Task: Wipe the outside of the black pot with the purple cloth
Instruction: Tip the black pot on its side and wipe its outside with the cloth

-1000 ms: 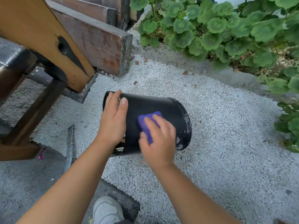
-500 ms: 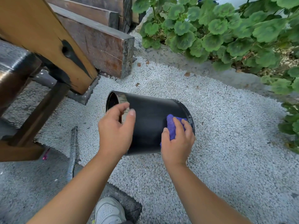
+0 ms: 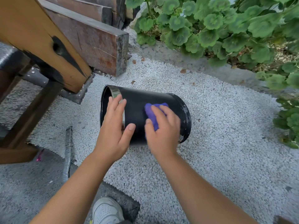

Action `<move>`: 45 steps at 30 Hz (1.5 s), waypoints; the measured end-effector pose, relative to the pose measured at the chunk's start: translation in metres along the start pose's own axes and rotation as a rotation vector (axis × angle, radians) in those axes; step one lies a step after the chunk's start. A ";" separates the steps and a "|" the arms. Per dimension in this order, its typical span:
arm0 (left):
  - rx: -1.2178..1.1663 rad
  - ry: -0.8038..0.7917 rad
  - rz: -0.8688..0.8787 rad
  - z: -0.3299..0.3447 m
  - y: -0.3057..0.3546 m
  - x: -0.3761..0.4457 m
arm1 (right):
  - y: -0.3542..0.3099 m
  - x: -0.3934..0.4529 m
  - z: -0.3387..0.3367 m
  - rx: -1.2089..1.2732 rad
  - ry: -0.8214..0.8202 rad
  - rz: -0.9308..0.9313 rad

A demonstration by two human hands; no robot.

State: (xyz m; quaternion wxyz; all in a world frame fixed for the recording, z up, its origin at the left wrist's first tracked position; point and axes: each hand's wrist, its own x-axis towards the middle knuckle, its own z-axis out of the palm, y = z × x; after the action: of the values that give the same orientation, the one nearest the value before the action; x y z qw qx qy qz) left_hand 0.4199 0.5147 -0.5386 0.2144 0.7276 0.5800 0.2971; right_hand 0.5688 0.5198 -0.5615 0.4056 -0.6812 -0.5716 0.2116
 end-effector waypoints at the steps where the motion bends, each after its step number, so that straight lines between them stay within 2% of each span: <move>1: 0.007 0.006 0.012 0.001 0.002 0.004 | -0.008 0.000 0.003 0.001 -0.008 -0.088; 4: -0.015 0.021 0.027 0.002 0.007 0.007 | -0.026 -0.006 0.012 0.023 -0.029 -0.252; 9: -0.053 0.005 -0.028 0.005 0.012 0.009 | -0.010 -0.001 0.012 -0.029 0.032 -0.304; 11: -0.045 0.011 -0.068 0.004 0.011 0.011 | 0.006 0.003 0.009 -0.074 0.045 -0.257; 15: -0.045 0.026 -0.159 0.001 0.013 0.014 | 0.044 0.007 -0.002 -0.098 0.081 -0.033; 18: 0.008 -0.055 -0.128 0.000 0.012 0.011 | 0.065 0.007 -0.007 -0.096 0.089 0.120; 21: -0.105 -0.124 -0.061 -0.004 0.005 0.006 | 0.073 0.007 -0.009 -0.029 0.055 0.255; 23: -0.197 -0.105 -0.038 -0.005 0.000 -0.001 | 0.075 0.006 -0.009 -0.001 0.032 0.257; 25: -0.164 -0.037 -0.029 -0.004 -0.005 -0.009 | 0.076 0.006 -0.008 0.018 0.021 0.272; 27: -0.072 0.057 -0.095 -0.001 -0.013 -0.019 | 0.074 0.007 -0.006 0.051 0.018 0.295; 28: -0.054 0.097 -0.185 -0.002 -0.016 -0.024 | 0.073 0.006 -0.005 0.064 0.013 0.291; 30: -0.059 0.127 -0.352 -0.004 -0.018 -0.029 | 0.069 0.004 -0.004 0.077 -0.008 0.249; 31: -0.054 0.124 -0.380 -0.004 -0.018 -0.030 | 0.068 0.006 -0.004 0.086 -0.020 0.239; 36: -0.104 0.088 -0.265 -0.022 0.005 -0.008 | 0.058 0.038 -0.022 0.216 0.025 0.318; 39: -0.359 -0.094 -0.267 -0.037 0.010 0.004 | 0.046 0.059 -0.032 0.287 -0.009 0.365; 40: -0.374 -0.140 -0.280 -0.040 0.010 0.004 | 0.044 0.063 -0.033 0.268 -0.042 0.363; 42: -0.179 -0.171 -0.259 -0.038 0.008 0.003 | 0.043 0.068 -0.031 0.192 -0.097 0.334; 45: 0.020 -0.115 -0.104 -0.029 0.004 0.006 | 0.048 0.066 -0.026 0.003 -0.099 0.217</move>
State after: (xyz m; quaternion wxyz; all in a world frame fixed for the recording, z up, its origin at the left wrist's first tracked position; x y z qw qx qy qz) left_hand 0.4045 0.5190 -0.5135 0.2551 0.7146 0.6066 0.2372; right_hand 0.6339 0.5734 -0.5730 0.3525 -0.7271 -0.5137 0.2884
